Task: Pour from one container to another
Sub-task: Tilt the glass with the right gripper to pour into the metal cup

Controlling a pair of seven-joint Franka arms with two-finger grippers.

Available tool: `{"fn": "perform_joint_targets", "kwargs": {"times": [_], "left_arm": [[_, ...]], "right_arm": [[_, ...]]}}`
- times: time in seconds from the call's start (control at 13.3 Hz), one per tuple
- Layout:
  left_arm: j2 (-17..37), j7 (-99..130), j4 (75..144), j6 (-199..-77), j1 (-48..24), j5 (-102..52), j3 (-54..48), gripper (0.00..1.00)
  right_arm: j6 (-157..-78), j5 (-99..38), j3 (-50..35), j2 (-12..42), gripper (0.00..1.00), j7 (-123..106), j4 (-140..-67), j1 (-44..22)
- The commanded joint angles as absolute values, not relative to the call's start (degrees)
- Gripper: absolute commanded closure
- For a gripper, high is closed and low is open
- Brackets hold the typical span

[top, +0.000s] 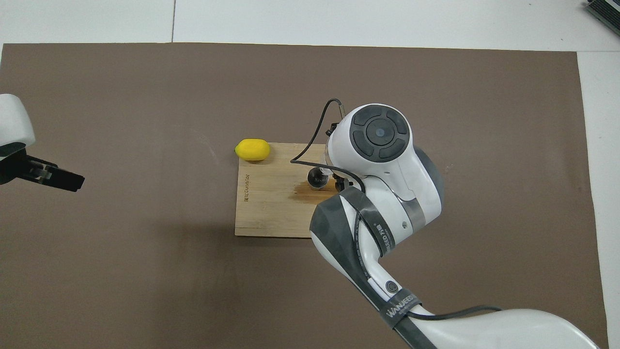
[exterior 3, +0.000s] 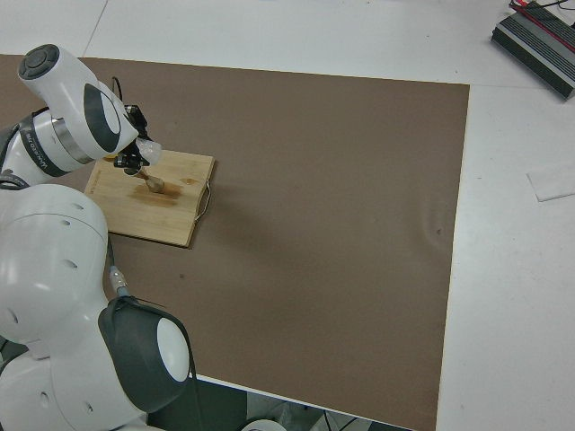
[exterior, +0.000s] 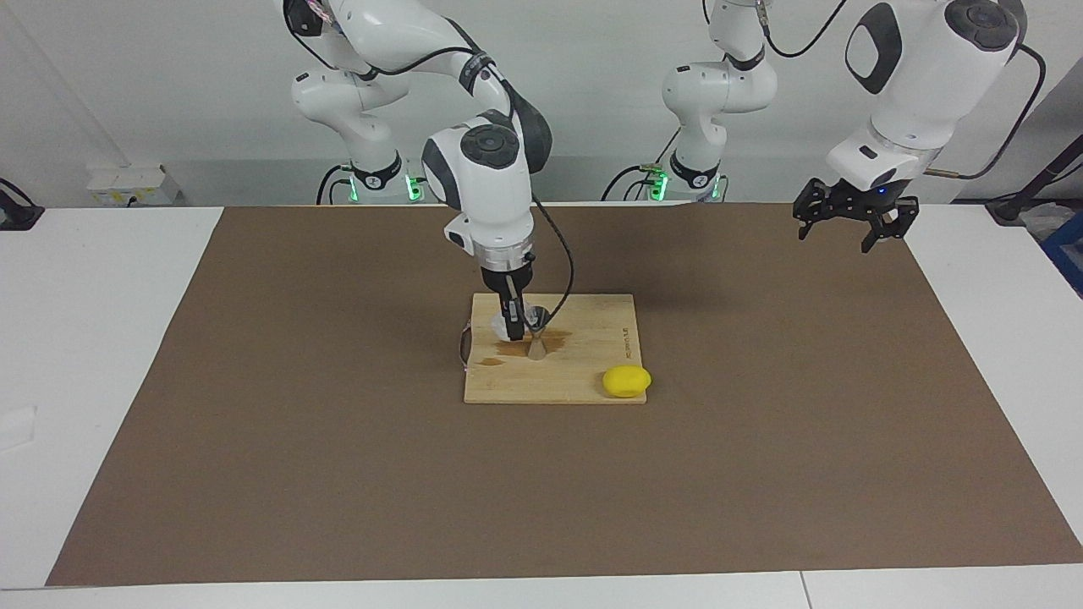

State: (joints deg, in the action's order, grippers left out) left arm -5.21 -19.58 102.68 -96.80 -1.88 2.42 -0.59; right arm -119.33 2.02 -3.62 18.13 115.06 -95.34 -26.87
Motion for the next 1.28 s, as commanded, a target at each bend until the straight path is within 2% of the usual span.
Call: {"fn": "perform_joint_targets", "kwargs": {"times": [0.0,0.53,1.2], "left_arm": [[-7.4,-18.1,104.8,-96.3,-3.0,3.4,-0.2,0.00],[-7.2,-17.8,104.3,-97.6,2.1,3.4,0.4,0.00],[-7.0,-17.7,104.2,-98.0,1.6,3.4,-0.1,0.00]], "right_arm": [[-118.8,6.1,-3.6,16.7,0.97,116.8,-97.2,-27.9],[-119.0,10.3,-3.8,15.4,0.97,116.2,-99.6,-28.9],[-120.0,10.5,-4.1,15.6,1.00,115.4,-99.1,-29.1]]}}
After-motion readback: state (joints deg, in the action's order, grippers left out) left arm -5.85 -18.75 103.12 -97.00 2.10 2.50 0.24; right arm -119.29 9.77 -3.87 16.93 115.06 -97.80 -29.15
